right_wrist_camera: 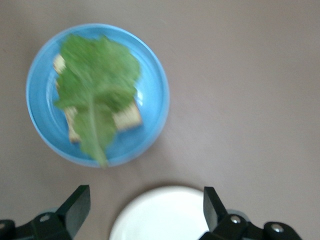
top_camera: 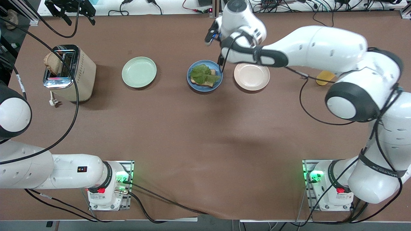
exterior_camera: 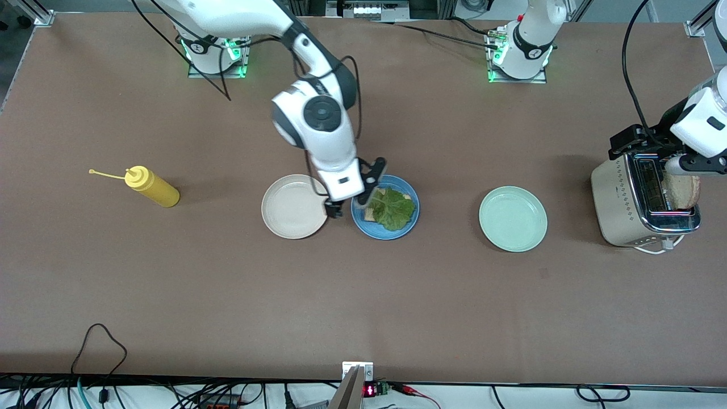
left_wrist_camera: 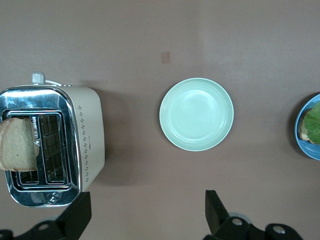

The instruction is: Make sandwich in blue plate with both arms

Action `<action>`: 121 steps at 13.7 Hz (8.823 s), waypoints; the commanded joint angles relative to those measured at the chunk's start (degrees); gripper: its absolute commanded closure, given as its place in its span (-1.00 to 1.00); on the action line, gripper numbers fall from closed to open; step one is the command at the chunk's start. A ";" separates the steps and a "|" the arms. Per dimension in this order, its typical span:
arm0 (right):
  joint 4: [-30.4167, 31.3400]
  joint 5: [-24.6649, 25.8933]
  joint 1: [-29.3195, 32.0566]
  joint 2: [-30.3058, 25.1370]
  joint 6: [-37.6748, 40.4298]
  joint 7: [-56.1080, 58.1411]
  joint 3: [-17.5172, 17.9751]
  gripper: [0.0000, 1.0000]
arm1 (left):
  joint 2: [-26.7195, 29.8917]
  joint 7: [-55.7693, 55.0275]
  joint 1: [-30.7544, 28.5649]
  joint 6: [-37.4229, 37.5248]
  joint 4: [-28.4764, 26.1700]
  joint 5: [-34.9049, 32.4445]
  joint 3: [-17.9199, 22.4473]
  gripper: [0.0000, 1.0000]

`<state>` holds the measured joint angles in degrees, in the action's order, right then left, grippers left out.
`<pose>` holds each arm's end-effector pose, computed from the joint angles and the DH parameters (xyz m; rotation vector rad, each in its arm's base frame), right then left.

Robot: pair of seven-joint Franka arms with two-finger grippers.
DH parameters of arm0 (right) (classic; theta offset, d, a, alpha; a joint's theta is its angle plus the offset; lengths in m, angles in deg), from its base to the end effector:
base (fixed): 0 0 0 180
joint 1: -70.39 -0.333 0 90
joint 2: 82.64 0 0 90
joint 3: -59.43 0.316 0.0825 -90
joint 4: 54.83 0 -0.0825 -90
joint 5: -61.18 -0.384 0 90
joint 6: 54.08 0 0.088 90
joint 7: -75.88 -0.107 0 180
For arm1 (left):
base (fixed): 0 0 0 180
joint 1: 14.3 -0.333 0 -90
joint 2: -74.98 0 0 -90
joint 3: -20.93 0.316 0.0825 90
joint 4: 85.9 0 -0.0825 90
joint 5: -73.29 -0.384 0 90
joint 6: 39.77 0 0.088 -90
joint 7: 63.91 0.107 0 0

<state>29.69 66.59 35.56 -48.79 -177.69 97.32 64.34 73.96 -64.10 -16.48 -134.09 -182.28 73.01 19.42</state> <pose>0.5622 0.4484 0.3423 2.6594 1.6299 0.1532 0.5616 0.0072 0.5683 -3.1362 -0.0227 0.0843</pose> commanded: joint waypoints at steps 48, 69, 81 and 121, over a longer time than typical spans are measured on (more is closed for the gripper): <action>28.42 -38.71 49.77 -19.17 34.83 -11.46 -25.12 -1.00 | 2.60 -3.42 -1.42 1.06 0.58 1.34 -2.17 -1.00; 9.79 -45.22 67.79 4.74 42.75 -24.86 -12.20 -1.00 | 2.86 -3.68 -1.51 3.26 0.58 1.43 -3.41 -1.00; 9.79 -49.09 67.79 9.14 41.08 -40.57 -5.09 -1.00 | 3.04 -3.77 -1.51 3.79 0.58 1.43 -4.55 -1.00; 9.52 -45.05 63.32 5.11 35.89 -46.54 3.53 1.00 | 2.86 -3.77 -1.95 3.79 0.58 1.25 -4.55 -1.00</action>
<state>38.61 20.53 100.86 -38.87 -141.97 55.23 67.20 76.23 -67.26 -18.24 -131.08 -181.86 75.49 15.14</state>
